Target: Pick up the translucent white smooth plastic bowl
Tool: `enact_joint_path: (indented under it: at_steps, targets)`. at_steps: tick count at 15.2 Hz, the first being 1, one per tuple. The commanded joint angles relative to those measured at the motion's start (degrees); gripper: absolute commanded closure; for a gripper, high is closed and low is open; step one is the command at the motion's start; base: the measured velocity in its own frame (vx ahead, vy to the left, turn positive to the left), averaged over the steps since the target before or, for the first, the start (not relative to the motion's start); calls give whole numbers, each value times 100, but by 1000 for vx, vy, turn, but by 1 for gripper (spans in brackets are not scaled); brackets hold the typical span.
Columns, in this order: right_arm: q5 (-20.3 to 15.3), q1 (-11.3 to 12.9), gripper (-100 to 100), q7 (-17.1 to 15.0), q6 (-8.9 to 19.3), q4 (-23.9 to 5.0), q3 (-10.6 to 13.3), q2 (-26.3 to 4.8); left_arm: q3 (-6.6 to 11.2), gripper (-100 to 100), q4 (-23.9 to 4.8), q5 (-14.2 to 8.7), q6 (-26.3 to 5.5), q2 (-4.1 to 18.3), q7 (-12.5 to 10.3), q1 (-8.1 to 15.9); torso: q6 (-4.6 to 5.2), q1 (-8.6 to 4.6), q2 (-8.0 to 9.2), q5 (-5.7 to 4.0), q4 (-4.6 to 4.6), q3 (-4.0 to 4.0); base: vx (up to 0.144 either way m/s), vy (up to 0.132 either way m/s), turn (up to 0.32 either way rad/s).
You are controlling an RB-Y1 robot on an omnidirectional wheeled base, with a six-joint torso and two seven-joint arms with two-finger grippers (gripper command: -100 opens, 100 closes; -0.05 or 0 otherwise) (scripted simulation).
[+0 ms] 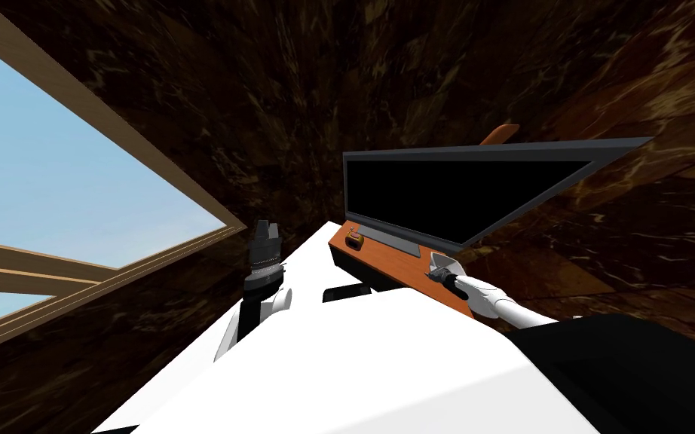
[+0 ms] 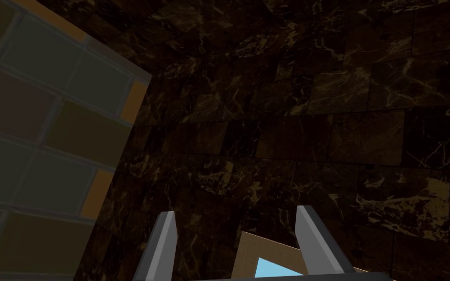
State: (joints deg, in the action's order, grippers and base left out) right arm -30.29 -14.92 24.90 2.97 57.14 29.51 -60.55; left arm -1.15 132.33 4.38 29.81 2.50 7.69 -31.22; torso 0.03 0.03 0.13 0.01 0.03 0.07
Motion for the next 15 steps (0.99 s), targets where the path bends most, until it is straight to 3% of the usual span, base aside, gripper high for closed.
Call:
enact_joint_path:
  at_steps: [1, 9, 10, 11, 15]
  targets:
    - [0, 0, -100, 0, -1, 0, 0, 0, 0, 0, 0, 0, 0, 0, 0, 0, 0, 0, 0, 0, 0, 0, 0, 0, 0]
    - [101, 11, -100, -71, 599, 213, 246, 234, 0, 0, 0, 0, 0, 0, 0, 1, -18, -27, 1, -24, 1, 0, -31, -37, 109]
    - [90, -4, -100, -61, 508, 184, 202, 173, 0, 0, 0, 0, 0, 0, 0, 1, -23, -30, -3, -34, -1, -2, -19, -21, 46]
    - [94, -7, 100, -65, 548, 200, 209, 179, 0, 0, 0, 0, 0, 0, 0, 0, -22, -29, -9, -36, -2, -6, -7, -11, 3]
    - [90, 8, 100, -63, 583, 178, 175, 129, 0, 0, 0, 0, 0, 0, 0, 0, -24, -28, -24, -78, -18, -21, -1, -1, 4]
